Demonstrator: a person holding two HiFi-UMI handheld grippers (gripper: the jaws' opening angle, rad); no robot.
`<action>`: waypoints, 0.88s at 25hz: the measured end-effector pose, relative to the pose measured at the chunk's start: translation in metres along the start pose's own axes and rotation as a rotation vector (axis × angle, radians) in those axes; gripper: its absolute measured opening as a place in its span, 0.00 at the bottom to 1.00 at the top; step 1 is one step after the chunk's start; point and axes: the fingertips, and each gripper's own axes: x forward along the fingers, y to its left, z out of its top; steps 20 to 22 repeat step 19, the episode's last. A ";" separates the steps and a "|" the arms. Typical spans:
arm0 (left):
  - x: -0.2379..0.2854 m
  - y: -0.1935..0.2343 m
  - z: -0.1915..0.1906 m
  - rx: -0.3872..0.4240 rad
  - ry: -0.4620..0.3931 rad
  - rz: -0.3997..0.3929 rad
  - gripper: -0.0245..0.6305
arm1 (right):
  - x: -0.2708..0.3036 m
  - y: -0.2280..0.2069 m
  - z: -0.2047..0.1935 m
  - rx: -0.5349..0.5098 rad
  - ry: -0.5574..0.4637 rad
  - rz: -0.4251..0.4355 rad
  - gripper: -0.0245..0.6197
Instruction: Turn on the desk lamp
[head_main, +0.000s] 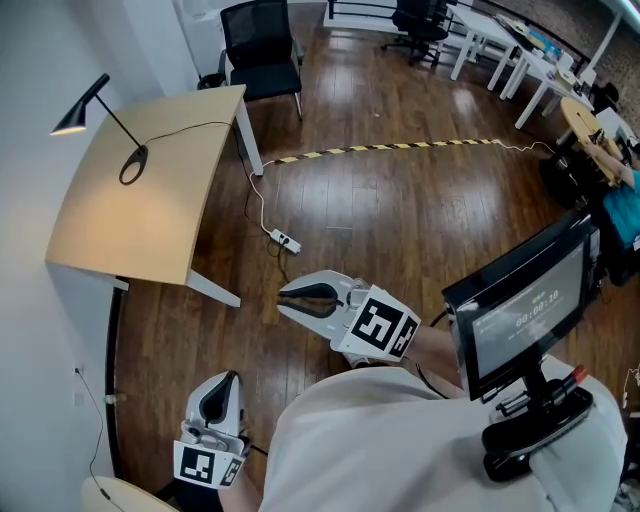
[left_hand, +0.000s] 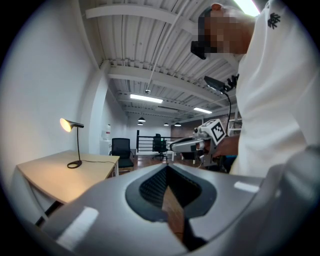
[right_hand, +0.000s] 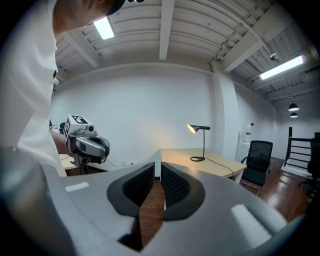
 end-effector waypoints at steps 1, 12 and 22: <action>0.000 0.000 -0.001 0.001 0.001 0.001 0.06 | 0.000 0.000 -0.001 0.000 0.000 0.003 0.10; 0.000 -0.004 -0.004 0.000 0.004 0.012 0.06 | -0.002 -0.001 -0.003 -0.009 -0.003 0.008 0.10; 0.000 -0.004 -0.004 -0.003 0.003 0.014 0.06 | 0.002 0.001 -0.005 -0.011 0.005 0.021 0.10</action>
